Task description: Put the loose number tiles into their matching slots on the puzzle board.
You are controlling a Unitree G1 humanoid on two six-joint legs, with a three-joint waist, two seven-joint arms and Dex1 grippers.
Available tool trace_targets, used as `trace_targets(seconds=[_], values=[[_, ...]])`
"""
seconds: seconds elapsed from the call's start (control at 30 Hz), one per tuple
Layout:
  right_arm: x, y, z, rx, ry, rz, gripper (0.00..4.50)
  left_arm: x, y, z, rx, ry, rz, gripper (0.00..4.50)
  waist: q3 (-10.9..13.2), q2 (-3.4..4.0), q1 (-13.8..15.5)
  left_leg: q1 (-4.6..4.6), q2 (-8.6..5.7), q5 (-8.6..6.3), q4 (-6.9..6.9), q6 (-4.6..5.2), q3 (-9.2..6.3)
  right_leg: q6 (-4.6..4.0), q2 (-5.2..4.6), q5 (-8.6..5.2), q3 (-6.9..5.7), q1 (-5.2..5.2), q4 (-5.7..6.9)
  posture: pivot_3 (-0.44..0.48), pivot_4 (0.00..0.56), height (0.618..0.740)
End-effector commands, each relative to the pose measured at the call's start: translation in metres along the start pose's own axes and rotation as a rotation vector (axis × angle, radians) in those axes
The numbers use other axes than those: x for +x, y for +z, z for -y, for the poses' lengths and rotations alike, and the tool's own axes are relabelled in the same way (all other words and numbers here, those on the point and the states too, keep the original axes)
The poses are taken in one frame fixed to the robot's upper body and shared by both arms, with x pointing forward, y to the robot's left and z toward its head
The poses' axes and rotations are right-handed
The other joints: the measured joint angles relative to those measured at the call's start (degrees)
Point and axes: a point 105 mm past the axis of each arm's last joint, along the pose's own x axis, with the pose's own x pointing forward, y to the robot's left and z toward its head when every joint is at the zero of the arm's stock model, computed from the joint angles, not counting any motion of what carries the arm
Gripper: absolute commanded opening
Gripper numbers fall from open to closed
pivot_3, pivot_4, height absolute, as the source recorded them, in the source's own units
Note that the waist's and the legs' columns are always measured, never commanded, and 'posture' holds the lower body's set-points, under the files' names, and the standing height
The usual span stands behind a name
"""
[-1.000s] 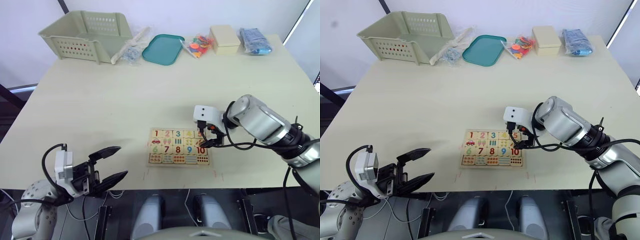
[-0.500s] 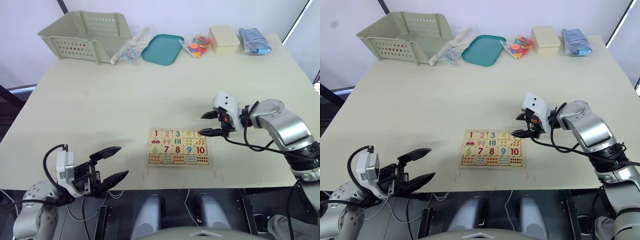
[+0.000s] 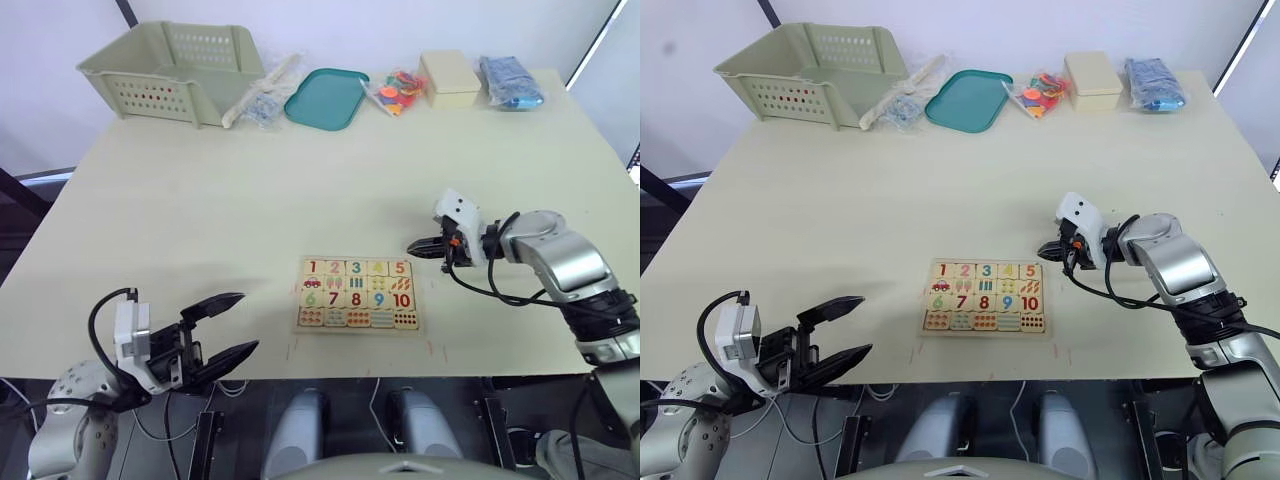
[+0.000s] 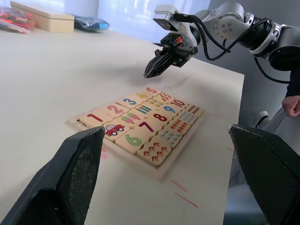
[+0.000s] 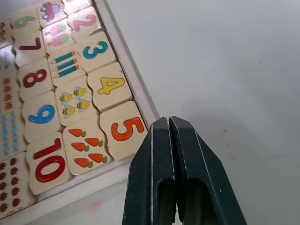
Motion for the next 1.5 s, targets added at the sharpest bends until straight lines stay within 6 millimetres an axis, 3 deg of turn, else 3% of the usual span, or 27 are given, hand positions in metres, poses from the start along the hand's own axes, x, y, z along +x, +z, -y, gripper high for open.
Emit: trace_targets(seconds=[0.03, 1.1, 1.27, 1.43, 1.5], values=[[-0.001, 0.003, 0.002, -0.033, -0.016, 0.016, 0.04, 0.001, 0.007, 0.003, 0.041, -0.013, 0.01, 4.5, 0.0, 0.0, 0.0, 0.0, 0.0, 0.0, 0.0, 0.0, 0.0, 0.0, 0.0, 0.0, 0.0, 0.0, 0.0, 0.0, 0.15, 0.74], [0.006, -0.006, -0.006, -0.053, 0.026, -0.016, 0.04, 0.0, 0.008, 0.002, 0.044, -0.009, 0.008, 4.5, 0.0, 0.0, 0.0, 0.01, 0.0, 0.0, 0.01, 0.0, 0.0, 0.0, 0.01, 0.0, 0.0, 0.0, 0.02, 0.0, 0.15, 0.74], [-0.011, 0.005, 0.001, -0.072, -0.018, 0.075, 0.04, 0.0, 0.008, 0.001, 0.042, 0.015, 0.013, 4.5, 0.0, 0.0, 0.1, 0.01, -0.01, 0.0, 0.01, 0.0, 0.0, 0.0, 0.0, 0.0, 0.0, 0.01, 0.02, 0.0, 0.15, 0.74], [-0.037, 0.017, -0.014, -0.116, 0.006, 0.31, 0.04, -0.002, 0.007, -0.005, 0.034, 0.085, 0.01, 4.5, 0.0, -0.01, 0.2, 0.0, -0.01, 0.0, 0.01, 0.0, -0.02, 0.01, -0.01, 0.0, -0.01, 0.03, 0.01, 0.0, 0.15, 0.74], [-0.053, 0.008, -0.02, -0.054, 0.042, 0.36, 0.04, -0.003, 0.009, -0.01, 0.036, 0.135, 0.016, 4.5, 0.0, -0.01, 0.2, 0.01, 0.0, 0.0, 0.01, 0.0, -0.02, 0.01, 0.0, 0.0, 0.0, 0.04, 0.03, 0.0, 0.15, 0.74]])
